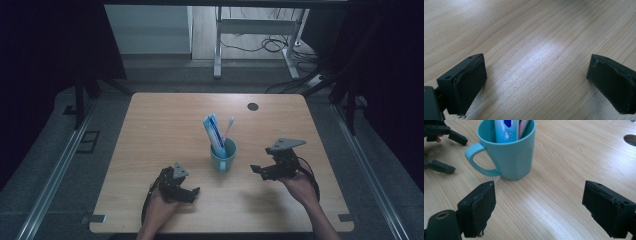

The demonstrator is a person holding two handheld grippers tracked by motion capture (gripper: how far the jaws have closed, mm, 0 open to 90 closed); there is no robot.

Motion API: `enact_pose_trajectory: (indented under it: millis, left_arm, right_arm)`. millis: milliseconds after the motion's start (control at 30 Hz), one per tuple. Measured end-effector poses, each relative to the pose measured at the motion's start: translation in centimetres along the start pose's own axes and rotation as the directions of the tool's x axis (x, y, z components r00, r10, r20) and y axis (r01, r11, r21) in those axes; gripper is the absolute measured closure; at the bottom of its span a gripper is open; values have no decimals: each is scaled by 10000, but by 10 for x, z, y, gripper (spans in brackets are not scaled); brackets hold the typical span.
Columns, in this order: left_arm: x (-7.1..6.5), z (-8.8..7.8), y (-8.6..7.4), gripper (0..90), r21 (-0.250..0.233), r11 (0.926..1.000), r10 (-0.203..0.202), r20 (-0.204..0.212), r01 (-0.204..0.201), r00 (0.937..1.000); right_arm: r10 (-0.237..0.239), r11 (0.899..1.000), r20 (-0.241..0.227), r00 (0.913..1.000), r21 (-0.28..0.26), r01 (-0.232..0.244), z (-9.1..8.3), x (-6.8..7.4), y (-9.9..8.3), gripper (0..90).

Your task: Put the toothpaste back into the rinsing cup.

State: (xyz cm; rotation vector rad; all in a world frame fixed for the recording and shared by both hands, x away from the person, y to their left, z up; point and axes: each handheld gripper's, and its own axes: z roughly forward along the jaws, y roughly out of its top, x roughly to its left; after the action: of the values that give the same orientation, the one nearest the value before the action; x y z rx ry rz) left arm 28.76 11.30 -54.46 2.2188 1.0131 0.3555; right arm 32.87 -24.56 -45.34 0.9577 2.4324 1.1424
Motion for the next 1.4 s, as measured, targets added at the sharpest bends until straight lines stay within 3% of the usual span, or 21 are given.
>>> enact_pose_trajectory:
  millis: [700, 1400]
  left_arm:
    - [0, 0, 0, 27, -3, 10000, -4, 0, 4, 10000]
    - [0, 0, 0, 28, 16, 10000, 4, 5, -4, 10000]
  right_arm:
    - [210, 9992, 596, 9980, 322, -230, -13, -7, -38, 46]
    - [492, 9968, 984, 9939, 577, -551, 2, -8, -83, 41]
